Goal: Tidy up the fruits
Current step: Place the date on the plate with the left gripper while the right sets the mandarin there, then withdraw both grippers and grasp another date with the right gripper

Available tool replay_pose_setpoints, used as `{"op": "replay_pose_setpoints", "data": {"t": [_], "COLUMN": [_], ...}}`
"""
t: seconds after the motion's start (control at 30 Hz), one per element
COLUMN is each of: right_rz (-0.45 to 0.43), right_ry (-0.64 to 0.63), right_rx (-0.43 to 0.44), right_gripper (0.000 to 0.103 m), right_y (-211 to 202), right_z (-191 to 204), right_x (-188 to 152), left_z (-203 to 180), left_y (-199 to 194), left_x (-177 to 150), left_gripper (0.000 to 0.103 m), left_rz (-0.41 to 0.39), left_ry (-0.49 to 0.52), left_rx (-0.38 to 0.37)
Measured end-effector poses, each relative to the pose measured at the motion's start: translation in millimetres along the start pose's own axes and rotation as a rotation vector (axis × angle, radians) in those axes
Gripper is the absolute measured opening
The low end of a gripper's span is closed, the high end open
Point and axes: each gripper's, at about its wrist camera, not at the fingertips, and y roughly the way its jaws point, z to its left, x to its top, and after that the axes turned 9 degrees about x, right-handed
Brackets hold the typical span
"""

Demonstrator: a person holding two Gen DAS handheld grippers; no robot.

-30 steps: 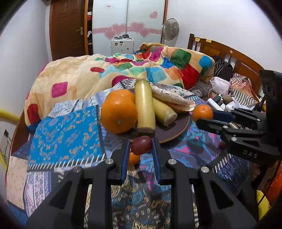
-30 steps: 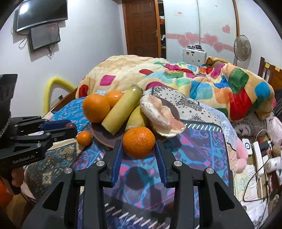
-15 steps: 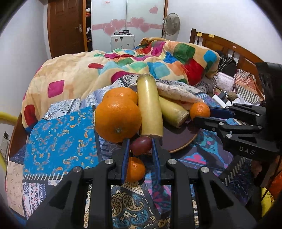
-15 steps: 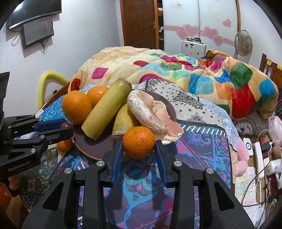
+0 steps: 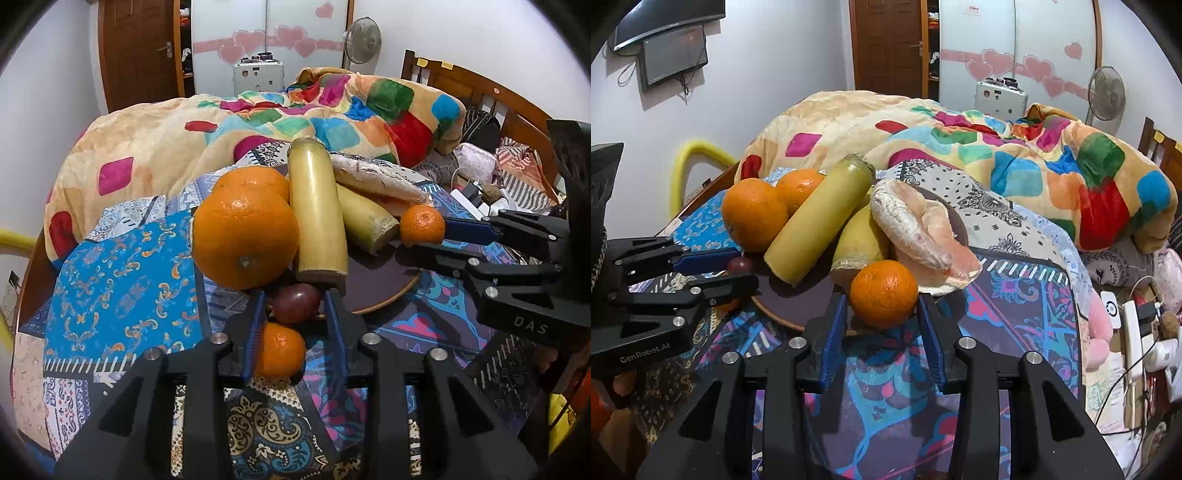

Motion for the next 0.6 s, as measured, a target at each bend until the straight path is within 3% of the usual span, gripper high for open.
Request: {"op": "replay_pose_setpoints", "data": {"t": [0.07,0.37,0.6], "right_rz": [-0.001,-0.087,-0.132], "right_ry": [0.004,-0.009,-0.019], "right_rx": [0.005,-0.025,-0.060], "right_gripper": [0.043,0.043,0.043], "right_y": [-3.3,-51.5,-88.5], "right_z": [1.1,12.8,21.1], "right_x": [-1.4,-2.1,-9.2], "left_z": [-0.2,4.6,13.2], "left_y": [-4.1,-51.9,-92.8], "left_x": [-0.8,-2.1,-7.6], "left_gripper": [0.045,0.046,0.054], "left_rz": [-0.009,-0.093,-0.151], "left_ry": [-0.001,-0.010,-0.031], "left_rx": [0.011,0.044,0.049]}}
